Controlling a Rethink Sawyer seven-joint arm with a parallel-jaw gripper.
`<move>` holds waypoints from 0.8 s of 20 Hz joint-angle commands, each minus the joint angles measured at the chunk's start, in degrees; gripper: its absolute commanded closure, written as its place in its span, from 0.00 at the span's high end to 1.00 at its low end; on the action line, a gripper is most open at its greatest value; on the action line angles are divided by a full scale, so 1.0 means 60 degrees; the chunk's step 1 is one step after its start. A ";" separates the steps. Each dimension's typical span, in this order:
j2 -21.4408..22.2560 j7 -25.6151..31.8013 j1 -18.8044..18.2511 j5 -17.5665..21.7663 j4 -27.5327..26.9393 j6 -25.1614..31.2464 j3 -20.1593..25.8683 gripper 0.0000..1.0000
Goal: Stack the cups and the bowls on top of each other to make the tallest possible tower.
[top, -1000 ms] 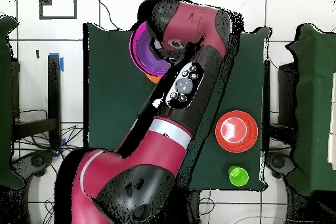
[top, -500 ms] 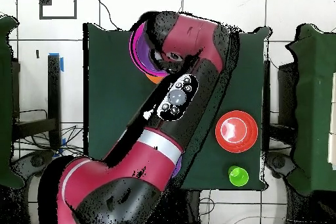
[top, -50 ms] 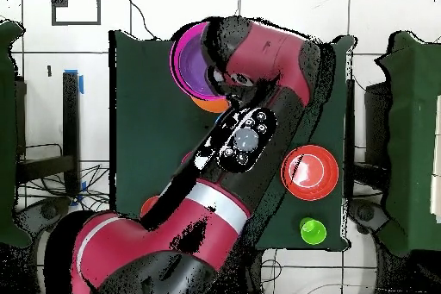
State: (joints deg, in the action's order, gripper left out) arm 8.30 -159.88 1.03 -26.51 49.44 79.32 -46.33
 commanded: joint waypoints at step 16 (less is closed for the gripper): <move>0.0251 -0.0378 -0.0896 0.0199 -0.1589 0.1247 0.0779 0.00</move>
State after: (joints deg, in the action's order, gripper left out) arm 10.95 -159.88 -2.87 -26.49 45.13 80.47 -46.35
